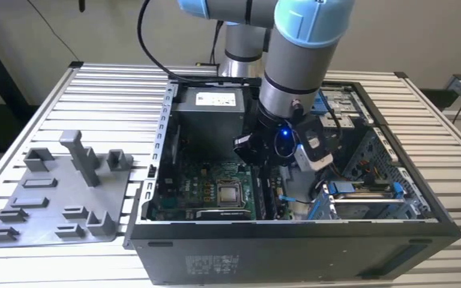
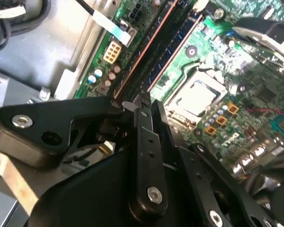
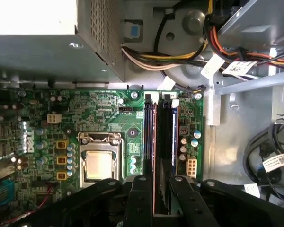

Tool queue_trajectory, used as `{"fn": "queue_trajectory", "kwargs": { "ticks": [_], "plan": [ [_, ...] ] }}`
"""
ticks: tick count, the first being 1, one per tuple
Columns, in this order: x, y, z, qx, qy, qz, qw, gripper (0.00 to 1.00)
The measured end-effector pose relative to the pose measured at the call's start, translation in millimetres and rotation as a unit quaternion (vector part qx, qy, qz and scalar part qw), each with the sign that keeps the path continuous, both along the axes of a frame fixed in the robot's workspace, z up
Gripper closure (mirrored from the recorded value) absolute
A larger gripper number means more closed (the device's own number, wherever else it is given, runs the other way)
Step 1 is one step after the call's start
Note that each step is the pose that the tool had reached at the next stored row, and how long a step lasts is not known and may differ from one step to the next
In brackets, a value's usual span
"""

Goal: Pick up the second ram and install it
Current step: 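Insert the second ram into the second slot, then press down the second ram until it locks into place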

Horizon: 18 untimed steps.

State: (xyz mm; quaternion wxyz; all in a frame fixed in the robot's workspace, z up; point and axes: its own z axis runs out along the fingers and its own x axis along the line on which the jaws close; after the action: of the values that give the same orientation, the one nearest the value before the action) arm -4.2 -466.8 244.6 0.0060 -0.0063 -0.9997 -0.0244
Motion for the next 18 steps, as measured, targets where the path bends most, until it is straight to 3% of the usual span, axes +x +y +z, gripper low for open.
{"fn": "queue_trajectory", "kwargs": {
  "ticks": [3, 5, 18],
  "plan": [
    [0.0, 0.0, 0.0, 0.0001, 0.0, 0.0, 1.0, 0.8],
    [-0.1, 0.0, 0.1, 0.0, 0.0, 0.0, 1.0, 0.89],
    [-0.1, 0.0, 0.7, 0.0, 0.0, 0.0, 1.0, 0.89]
  ]
}}
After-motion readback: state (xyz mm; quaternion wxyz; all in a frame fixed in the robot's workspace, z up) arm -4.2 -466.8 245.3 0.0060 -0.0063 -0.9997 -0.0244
